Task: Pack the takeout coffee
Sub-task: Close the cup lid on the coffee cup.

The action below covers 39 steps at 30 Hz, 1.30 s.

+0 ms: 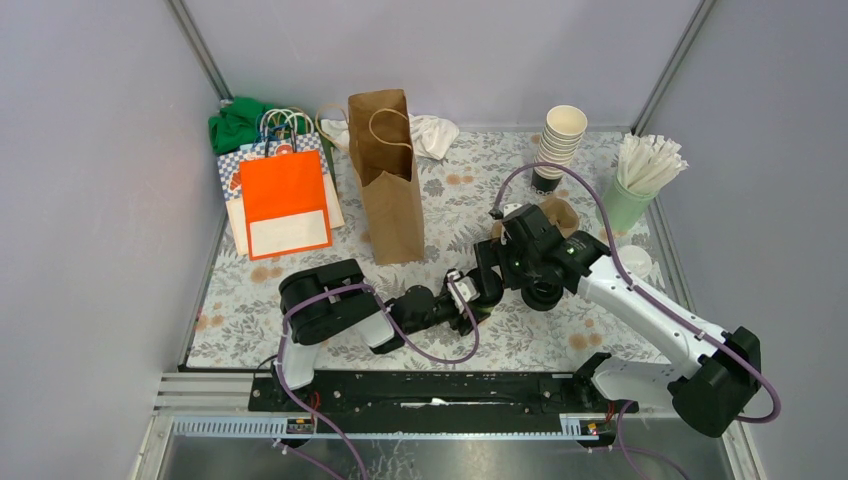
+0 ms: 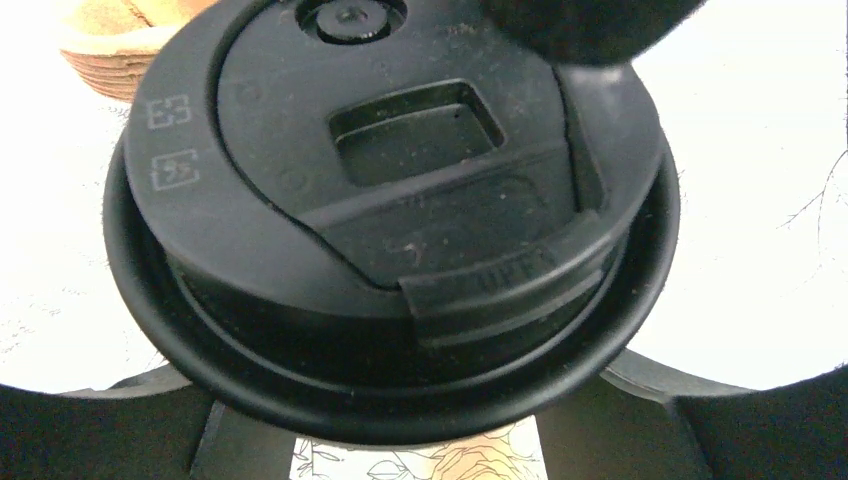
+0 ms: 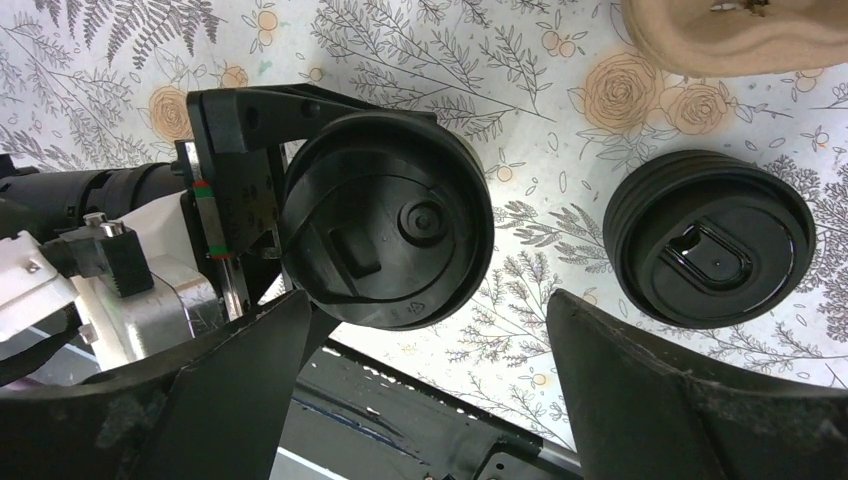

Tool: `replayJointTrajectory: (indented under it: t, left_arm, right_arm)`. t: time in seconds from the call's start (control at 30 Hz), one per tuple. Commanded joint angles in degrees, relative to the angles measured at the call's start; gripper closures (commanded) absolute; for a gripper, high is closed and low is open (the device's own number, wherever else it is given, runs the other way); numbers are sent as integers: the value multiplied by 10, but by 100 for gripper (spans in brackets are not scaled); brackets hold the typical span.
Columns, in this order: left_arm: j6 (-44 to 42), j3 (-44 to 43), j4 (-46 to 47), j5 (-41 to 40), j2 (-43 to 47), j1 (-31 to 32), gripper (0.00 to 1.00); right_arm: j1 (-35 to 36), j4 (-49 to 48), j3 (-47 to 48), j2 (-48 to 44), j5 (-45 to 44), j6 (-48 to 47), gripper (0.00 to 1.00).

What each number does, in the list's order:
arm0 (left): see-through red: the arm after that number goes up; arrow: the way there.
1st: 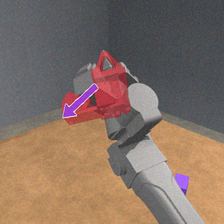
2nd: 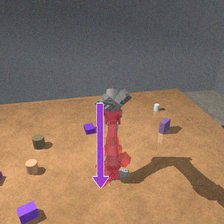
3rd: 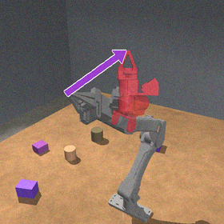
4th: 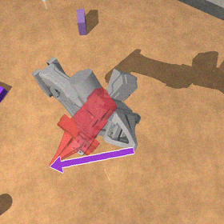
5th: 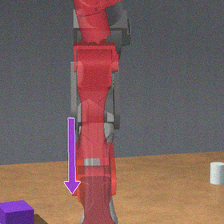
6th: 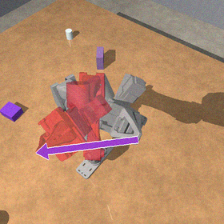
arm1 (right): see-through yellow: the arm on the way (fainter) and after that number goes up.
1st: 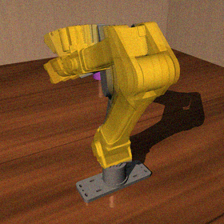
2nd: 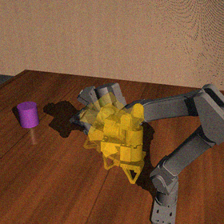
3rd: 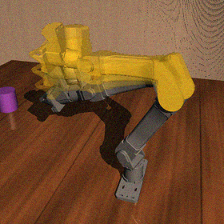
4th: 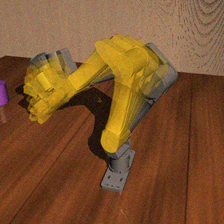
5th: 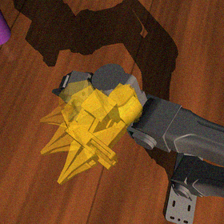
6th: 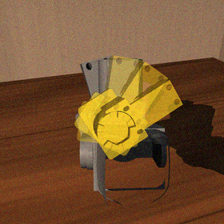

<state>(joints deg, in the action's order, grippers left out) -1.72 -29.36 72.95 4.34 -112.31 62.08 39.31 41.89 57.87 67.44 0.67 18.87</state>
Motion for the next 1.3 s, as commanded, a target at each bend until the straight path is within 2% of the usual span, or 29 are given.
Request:
replayJointTrajectory:
  t: [0.0,0.3,0.7,0.87,1.27]
  left_arm:
    - [3,-10,-12,30,-3,3,26]
    - [12,-2,3,23,-2,3,4]
    - [9,39,51,6,33,3,2]
    - [4,36,63,12,26,3,4]
    - [-7,26,77,14,13,2,23]
  right_arm:
    - [1,-38,-5,-4,12,-18,3]
    - [9,-38,-3,18,13,-35,0]
    - [19,-33,4,20,19,-48,0]
    - [32,-29,12,30,18,-50,0]
    - [62,-5,41,72,-35,-51,1]
